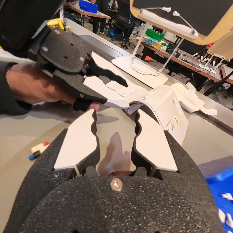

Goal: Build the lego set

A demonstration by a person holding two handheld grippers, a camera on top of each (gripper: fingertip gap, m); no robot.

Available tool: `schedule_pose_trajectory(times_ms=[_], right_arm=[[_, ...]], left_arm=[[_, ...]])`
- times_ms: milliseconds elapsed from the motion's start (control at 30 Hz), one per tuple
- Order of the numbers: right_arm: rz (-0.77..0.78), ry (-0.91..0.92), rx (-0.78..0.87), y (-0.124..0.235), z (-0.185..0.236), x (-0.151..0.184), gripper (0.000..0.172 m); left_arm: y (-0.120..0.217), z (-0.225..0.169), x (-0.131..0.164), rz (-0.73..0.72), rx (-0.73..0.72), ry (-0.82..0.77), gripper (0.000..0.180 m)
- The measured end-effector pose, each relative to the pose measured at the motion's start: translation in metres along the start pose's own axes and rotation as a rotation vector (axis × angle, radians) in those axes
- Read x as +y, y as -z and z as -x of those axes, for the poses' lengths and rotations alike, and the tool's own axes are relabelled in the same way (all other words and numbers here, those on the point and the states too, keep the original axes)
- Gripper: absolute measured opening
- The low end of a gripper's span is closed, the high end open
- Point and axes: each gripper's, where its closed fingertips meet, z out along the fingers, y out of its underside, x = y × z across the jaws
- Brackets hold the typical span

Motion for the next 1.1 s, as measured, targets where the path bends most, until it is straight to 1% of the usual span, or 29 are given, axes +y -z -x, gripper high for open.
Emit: schedule_pose_trajectory(times_ms=[67,133,200,533,800,1100], right_arm=[[0.025,-0.009,-0.013,-0.009,0.003,0.0,0.06],[0.018,-0.002,-0.029,-0.012,0.006,-0.001,0.059],[0.012,0.031,-0.03,-0.009,0.005,0.0,0.057],[0.02,0.151,-0.053,0.014,0.0,0.015,0.052],[0.028,0.22,-0.064,0.018,0.004,0.019,0.05],[0.046,0.245,-0.06,0.018,0.005,0.023,0.048]], left_arm=[[0.0,0.0,0.0,0.001,0.001,0.006,0.049],[0.0,0.001,0.001,0.007,0.005,0.02,0.048],[0.0,-0.001,0.002,0.009,0.024,0.025,0.048],[0.0,-0.003,0.001,0.003,0.029,0.007,0.048],[0.001,-0.007,0.002,0.004,0.022,-0.043,0.048],[0.0,-0.012,0.003,0.01,0.018,-0.095,0.047]])
